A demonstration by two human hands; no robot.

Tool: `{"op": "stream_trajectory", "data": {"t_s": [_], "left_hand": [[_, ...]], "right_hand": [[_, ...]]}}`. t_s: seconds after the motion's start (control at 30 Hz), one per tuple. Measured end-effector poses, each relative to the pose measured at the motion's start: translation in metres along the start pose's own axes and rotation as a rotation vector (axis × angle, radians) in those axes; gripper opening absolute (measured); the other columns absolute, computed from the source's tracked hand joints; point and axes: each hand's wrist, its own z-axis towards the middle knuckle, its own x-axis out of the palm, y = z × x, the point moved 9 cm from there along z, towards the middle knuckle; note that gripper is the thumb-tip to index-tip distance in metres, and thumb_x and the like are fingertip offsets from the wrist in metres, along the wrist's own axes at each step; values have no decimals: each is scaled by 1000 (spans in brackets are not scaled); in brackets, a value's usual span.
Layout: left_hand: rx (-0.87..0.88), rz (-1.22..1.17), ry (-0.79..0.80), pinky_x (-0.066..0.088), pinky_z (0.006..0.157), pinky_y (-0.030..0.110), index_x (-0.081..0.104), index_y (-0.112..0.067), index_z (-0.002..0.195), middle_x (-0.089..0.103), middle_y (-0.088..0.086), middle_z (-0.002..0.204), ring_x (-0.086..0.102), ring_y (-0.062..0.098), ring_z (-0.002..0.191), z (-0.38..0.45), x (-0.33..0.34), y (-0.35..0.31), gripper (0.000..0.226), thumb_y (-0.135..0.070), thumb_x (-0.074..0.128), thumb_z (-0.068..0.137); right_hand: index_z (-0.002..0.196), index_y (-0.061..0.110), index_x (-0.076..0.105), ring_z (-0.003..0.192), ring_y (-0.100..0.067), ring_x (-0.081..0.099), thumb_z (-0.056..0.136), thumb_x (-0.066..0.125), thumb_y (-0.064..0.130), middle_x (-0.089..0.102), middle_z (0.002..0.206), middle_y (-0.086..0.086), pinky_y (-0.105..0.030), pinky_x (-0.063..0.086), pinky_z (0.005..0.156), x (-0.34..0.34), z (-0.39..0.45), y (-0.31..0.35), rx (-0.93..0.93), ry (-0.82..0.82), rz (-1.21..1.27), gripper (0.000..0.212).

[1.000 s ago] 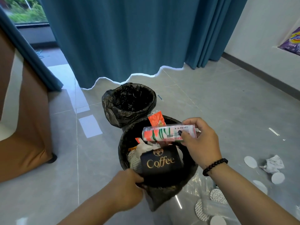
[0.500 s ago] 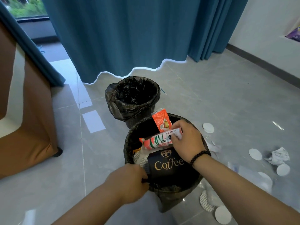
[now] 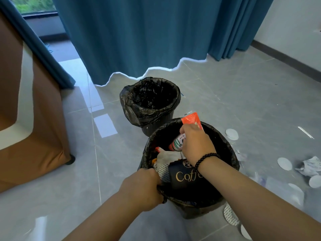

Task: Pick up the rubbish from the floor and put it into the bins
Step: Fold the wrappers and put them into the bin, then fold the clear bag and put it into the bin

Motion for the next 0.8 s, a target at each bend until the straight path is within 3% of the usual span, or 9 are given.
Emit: {"op": "stream_trajectory", "data": {"t_s": [0.13, 0.3, 0.4, 0.5, 0.57, 0.6, 0.7, 0.8], "left_hand": [[48, -18, 8, 57, 80, 36, 69, -31, 104, 70, -11, 101, 64, 13, 97, -2, -3, 1, 41, -59, 67, 73], [63, 26, -58, 56, 81, 35, 65, -38, 114, 67, -17, 108, 60, 9, 101, -5, -22, 12, 46, -63, 65, 75], [36, 45, -65, 55, 82, 33, 61, -38, 122, 65, -16, 115, 59, 11, 105, -5, -26, 18, 53, -64, 65, 75], [-12, 29, -39, 55, 84, 36, 60, -40, 122, 64, -13, 116, 59, 14, 106, -1, -28, 28, 56, -63, 68, 72], [-53, 31, -48, 54, 86, 36, 58, -40, 123, 62, -8, 120, 58, 18, 108, 2, -34, 36, 55, -58, 71, 73], [-69, 38, -55, 53, 87, 36, 56, -40, 125, 61, -6, 121, 58, 19, 109, 4, -37, 38, 54, -55, 71, 75], [-91, 54, -78, 53, 87, 38, 55, -34, 124, 58, -1, 122, 58, 23, 109, 11, -42, 35, 48, -46, 70, 80], [-100, 42, -114, 50, 94, 43, 49, -34, 128, 39, 8, 138, 50, 32, 119, 21, -43, 24, 50, -44, 68, 83]], "right_hand": [[114, 11, 54, 97, -24, 59, 83, 59, -2, 59, 113, -9, -33, 53, 81, 37, 9, -10, 16, 178, -2, 34], [107, 15, 60, 89, -18, 61, 91, 57, 18, 63, 109, -6, -26, 52, 75, 62, 21, -17, 65, 271, 86, 16], [114, 17, 60, 103, -18, 60, 88, 63, 25, 60, 121, -4, -25, 50, 84, 76, 21, -16, 67, 374, 99, 28], [138, 21, 43, 113, -18, 56, 89, 59, 37, 57, 129, -4, -23, 47, 90, 74, 20, -6, 21, 445, 100, 53], [147, 27, 28, 85, -13, 63, 90, 56, 37, 62, 104, -2, -15, 47, 68, 60, 18, -2, 5, 432, 126, 64], [148, 29, 22, 83, -13, 62, 90, 56, 37, 59, 105, -2, -15, 46, 67, 50, 18, -2, 2, 406, 120, 68], [149, 30, 20, 120, -22, 50, 88, 58, 34, 41, 141, -7, -29, 46, 93, 17, 18, -14, 6, 247, 75, 72], [141, 26, 36, 122, -22, 49, 86, 61, 25, 47, 137, -6, -32, 43, 100, -24, 16, -35, 40, 50, 97, 61]]}}
